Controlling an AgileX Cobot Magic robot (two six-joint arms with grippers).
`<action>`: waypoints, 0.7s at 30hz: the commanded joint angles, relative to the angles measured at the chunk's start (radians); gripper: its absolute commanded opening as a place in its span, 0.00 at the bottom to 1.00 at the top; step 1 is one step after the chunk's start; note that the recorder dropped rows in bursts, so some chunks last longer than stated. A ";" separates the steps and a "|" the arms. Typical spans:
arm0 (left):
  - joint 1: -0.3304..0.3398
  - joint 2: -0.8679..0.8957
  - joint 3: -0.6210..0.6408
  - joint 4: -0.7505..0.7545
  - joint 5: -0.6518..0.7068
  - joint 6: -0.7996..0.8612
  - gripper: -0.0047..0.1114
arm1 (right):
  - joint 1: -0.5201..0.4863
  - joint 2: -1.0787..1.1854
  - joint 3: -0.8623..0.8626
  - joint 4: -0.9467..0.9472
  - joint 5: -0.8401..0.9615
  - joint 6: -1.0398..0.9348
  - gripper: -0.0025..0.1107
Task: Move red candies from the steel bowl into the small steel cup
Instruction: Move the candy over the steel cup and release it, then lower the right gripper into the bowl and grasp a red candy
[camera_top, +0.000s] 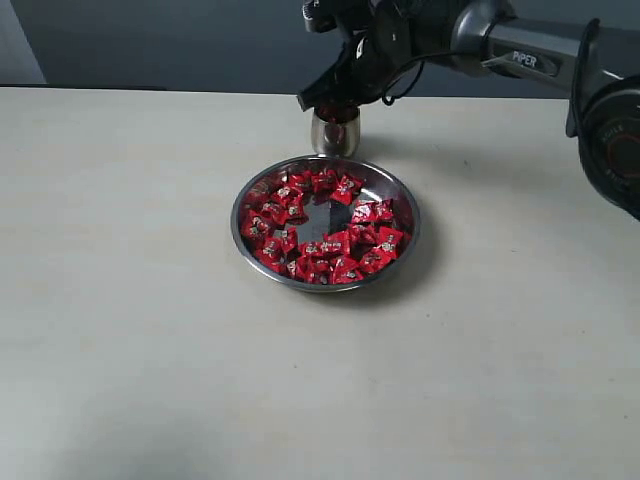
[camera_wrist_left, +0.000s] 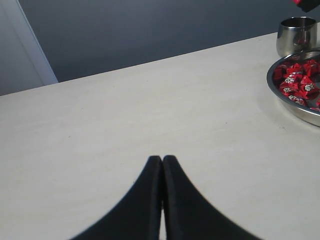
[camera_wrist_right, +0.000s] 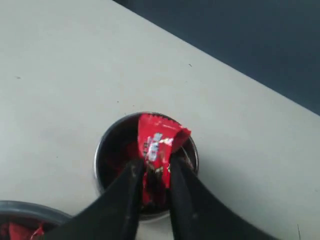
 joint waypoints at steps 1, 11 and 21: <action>0.000 -0.004 -0.001 0.003 -0.007 -0.005 0.04 | -0.011 -0.001 0.002 0.001 -0.017 0.002 0.28; 0.000 -0.004 -0.001 0.003 -0.007 -0.005 0.04 | -0.005 -0.036 -0.006 0.087 0.105 0.005 0.29; 0.000 -0.004 -0.001 0.003 -0.007 -0.005 0.04 | 0.010 -0.019 -0.006 0.124 0.369 -0.003 0.29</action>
